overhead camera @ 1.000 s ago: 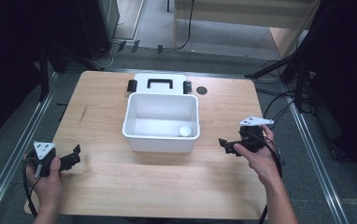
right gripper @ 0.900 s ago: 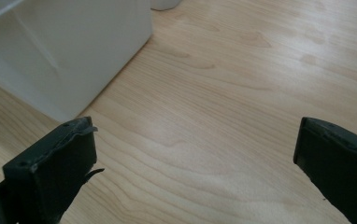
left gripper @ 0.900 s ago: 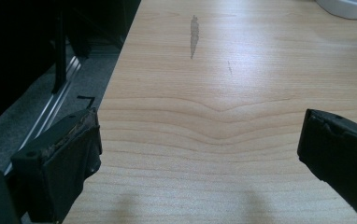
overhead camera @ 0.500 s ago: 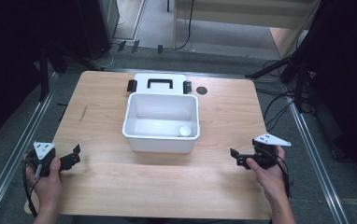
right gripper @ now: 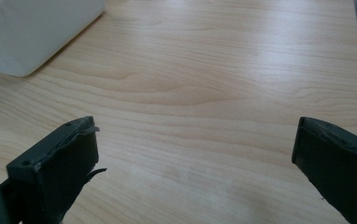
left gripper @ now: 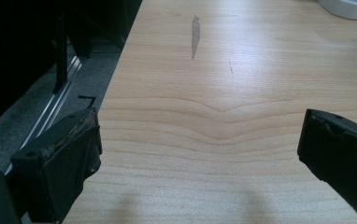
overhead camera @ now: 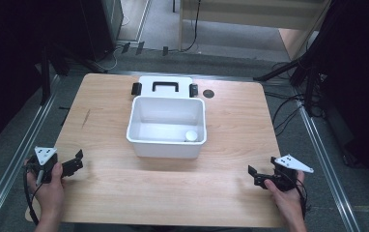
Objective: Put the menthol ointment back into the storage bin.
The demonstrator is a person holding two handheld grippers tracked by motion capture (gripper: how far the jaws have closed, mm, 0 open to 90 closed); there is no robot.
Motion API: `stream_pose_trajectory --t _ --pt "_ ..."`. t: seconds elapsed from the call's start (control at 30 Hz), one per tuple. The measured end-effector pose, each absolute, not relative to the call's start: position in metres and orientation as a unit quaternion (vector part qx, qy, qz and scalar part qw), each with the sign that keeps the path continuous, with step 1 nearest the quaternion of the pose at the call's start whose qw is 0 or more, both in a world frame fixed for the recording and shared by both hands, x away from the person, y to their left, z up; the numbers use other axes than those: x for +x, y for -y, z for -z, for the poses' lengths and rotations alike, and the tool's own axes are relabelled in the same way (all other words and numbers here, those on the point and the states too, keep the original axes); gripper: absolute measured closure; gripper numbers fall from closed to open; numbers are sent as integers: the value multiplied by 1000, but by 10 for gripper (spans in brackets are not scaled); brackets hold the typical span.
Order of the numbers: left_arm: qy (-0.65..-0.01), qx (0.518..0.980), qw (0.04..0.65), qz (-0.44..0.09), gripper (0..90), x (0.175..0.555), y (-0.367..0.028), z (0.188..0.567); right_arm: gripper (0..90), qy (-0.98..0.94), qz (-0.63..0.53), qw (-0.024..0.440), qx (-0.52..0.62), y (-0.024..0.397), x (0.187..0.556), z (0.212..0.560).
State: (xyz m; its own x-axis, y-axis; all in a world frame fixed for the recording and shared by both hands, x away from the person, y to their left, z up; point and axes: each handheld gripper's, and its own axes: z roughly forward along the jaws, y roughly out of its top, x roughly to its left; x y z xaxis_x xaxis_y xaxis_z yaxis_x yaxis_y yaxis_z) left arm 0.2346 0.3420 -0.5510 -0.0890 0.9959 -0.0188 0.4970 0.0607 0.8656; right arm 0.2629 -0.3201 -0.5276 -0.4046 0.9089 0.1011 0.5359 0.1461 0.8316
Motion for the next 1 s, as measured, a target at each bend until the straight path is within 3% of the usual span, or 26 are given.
stream_pose_trajectory --t 0.7,1.0 --pt "-643 581 345 -360 5 234 -343 551 4 -702 -422 258 512 330 241 546" --pt "-643 582 343 -361 4 234 -342 551 5 -695 -432 249 519 333 243 546"
